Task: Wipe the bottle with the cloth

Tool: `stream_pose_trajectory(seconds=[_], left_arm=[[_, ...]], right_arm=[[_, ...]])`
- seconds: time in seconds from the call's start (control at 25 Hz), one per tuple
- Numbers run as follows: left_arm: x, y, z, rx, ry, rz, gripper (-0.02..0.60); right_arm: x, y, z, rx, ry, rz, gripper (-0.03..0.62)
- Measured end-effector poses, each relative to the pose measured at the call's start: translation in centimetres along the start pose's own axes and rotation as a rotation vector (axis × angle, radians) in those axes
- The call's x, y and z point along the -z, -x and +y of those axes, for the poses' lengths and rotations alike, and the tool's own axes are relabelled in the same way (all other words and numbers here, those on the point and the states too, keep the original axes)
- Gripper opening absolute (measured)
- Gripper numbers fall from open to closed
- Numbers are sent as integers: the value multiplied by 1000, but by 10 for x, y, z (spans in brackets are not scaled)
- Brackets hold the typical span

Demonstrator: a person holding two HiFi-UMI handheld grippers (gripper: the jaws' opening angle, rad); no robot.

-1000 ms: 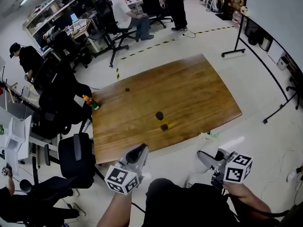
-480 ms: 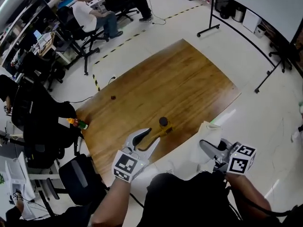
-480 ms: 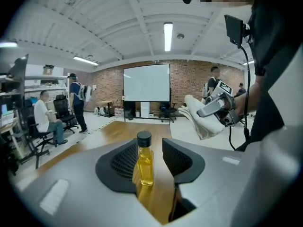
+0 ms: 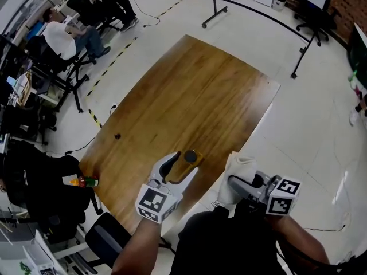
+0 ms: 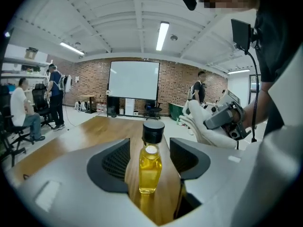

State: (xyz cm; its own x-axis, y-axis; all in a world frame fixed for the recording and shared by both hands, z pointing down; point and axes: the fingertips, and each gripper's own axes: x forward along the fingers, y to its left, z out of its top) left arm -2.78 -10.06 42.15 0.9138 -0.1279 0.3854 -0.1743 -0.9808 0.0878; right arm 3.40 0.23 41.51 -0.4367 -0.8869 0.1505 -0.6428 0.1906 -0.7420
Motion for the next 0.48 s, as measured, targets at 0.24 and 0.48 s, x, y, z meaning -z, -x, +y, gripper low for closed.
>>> stream_pose_trajectory(seconds=[0.24, 0.48], left_arm=[[-11, -15, -3, 37, -62, -36, 252], [-3, -20, -5, 40, -54, -21, 214]], right_arm=[[11, -29, -12, -39, -32, -47, 72], [20, -44, -23, -71, -79, -118, 72]])
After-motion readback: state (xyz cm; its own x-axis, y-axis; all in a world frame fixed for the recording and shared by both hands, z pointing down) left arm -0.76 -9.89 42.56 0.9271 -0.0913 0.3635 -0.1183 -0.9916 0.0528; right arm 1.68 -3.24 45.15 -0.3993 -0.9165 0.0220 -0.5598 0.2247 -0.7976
